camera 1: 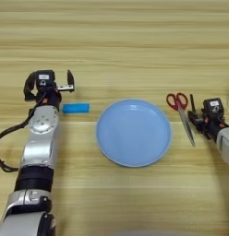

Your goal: Move the objects on the table

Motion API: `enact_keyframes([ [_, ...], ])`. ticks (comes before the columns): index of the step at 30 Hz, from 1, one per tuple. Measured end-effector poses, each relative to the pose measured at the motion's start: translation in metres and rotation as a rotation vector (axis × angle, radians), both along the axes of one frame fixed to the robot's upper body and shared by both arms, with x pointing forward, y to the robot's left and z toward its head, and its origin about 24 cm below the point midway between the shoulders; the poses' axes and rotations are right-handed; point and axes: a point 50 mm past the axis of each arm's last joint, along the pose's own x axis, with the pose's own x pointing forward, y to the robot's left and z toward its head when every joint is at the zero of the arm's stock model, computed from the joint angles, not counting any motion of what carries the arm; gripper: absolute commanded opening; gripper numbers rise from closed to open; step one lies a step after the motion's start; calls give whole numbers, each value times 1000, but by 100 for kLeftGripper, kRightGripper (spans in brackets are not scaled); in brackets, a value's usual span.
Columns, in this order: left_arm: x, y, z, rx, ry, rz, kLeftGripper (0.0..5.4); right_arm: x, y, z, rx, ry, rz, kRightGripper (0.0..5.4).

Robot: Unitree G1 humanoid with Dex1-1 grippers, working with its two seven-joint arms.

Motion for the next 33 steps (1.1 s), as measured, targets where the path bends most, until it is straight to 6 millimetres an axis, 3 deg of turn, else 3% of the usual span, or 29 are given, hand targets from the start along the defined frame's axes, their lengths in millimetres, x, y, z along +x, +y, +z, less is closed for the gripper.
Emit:
enact_keyframes([
  [16, 0, -1, 2, -2, -9, -1, 540, 1, 5, -2, 36, 9, 7, 33],
  [33, 0, -1, 2, -2, -9, -1, 540, 1, 6, -2, 28, 2, -7, 31],
])
